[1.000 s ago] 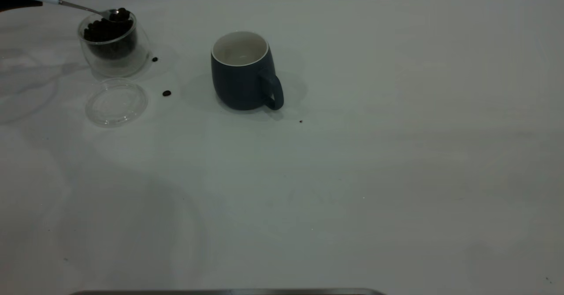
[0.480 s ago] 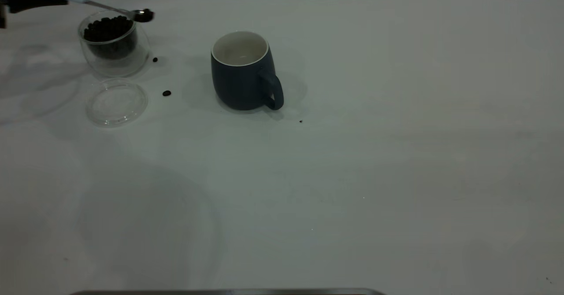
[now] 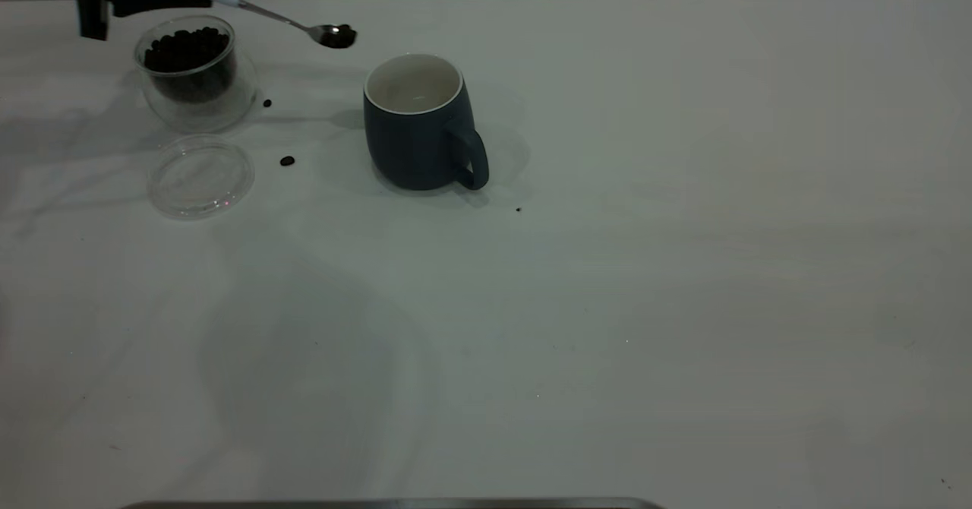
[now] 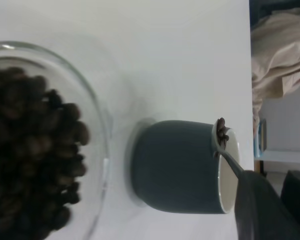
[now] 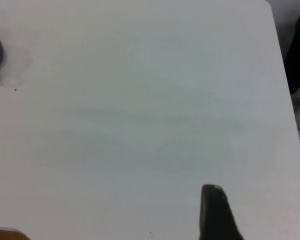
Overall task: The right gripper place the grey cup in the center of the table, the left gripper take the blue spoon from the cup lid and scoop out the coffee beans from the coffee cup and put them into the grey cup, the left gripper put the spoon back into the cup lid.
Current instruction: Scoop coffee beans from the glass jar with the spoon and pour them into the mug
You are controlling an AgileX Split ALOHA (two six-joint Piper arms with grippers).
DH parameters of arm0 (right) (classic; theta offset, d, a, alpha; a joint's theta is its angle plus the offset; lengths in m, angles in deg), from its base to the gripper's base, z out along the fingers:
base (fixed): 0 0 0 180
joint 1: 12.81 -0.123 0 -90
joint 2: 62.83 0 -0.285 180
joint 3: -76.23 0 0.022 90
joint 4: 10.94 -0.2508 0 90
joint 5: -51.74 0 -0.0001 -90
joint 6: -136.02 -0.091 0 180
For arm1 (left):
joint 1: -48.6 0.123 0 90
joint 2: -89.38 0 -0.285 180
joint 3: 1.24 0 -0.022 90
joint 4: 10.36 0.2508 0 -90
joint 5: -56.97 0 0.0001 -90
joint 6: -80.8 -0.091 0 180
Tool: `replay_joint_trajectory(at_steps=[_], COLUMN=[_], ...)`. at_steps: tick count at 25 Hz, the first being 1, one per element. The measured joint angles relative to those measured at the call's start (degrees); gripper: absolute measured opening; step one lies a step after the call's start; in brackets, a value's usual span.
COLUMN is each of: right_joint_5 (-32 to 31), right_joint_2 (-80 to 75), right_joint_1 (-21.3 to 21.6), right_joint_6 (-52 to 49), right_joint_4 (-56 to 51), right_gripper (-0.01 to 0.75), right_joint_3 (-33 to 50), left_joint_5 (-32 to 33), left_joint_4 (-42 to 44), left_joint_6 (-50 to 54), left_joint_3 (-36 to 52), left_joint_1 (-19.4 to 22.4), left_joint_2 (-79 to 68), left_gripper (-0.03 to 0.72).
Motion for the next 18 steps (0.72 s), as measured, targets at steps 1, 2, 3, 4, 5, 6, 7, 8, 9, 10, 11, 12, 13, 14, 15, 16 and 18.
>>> replay_joint_trajectory(at_steps=[1,2,3,4,5,6,7,8,9,10,11,12,13,14,15,16,18], right_joint_5=[0.0,0.0,0.0,0.0,0.0,0.0,0.0,0.0,0.0,0.0,0.0,0.0,0.0,0.0,0.0,0.0,0.0], right_joint_2=[0.0,0.0,0.0,0.0,0.0,0.0,0.0,0.0,0.0,0.0,0.0,0.0,0.0,0.0,0.0,0.0,0.0], right_joint_1=[0.0,0.0,0.0,0.0,0.0,0.0,0.0,0.0,0.0,0.0,0.0,0.0,0.0,0.0,0.0,0.0,0.0], right_joint_6=[0.0,0.0,0.0,0.0,0.0,0.0,0.0,0.0,0.0,0.0,0.0,0.0,0.0,0.0,0.0,0.0,0.0], right_joint_4=[0.0,0.0,0.0,0.0,0.0,0.0,0.0,0.0,0.0,0.0,0.0,0.0,0.0,0.0,0.0,0.0,0.0], right_gripper=[0.402,0.402,0.402,0.402,0.402,0.402,0.402,0.402,0.402,0.402,0.402,0.402,0.402,0.402,0.402,0.402,0.402], right_joint_3=[0.0,0.0,0.0,0.0,0.0,0.0,0.0,0.0,0.0,0.0,0.0,0.0,0.0,0.0,0.0,0.0,0.0], left_joint_5=[0.0,0.0,0.0,0.0,0.0,0.0,0.0,0.0,0.0,0.0,0.0,0.0,0.0,0.0,0.0,0.0,0.0], left_joint_4=[0.0,0.0,0.0,-0.1,-0.1,-0.1,-0.1,-0.1,-0.1,-0.1,-0.1,-0.1,-0.1,-0.1,-0.1,-0.1,-0.1], left_joint_6=[0.1,0.1,0.1,0.1,0.1,0.1,0.1,0.1,0.1,0.1,0.1,-0.1,-0.8,-1.4,-2.4,-3.8,-6.5], left_joint_3=[0.0,0.0,0.0,0.0,0.0,0.0,0.0,0.0,0.0,0.0,0.0,0.0,0.0,0.0,0.0,0.0,0.0], left_joint_1=[-0.5,-0.9,-1.5,-2.0,-2.5,-2.8,-3.4,-3.7,-4.1,-4.4,-4.6,-4.8,-4.9,-5.0,-5.1,-5.1,-5.2], left_joint_2=[0.0,0.0,0.0,0.0,0.0,0.0,0.0,0.0,0.0,0.0,0.0,0.0,0.0,0.0,0.0,0.0,0.0], left_gripper=[0.129,0.129,0.129,0.129,0.129,0.129,0.129,0.129,0.129,0.129,0.129,0.129,0.129,0.129,0.129,0.129,0.129])
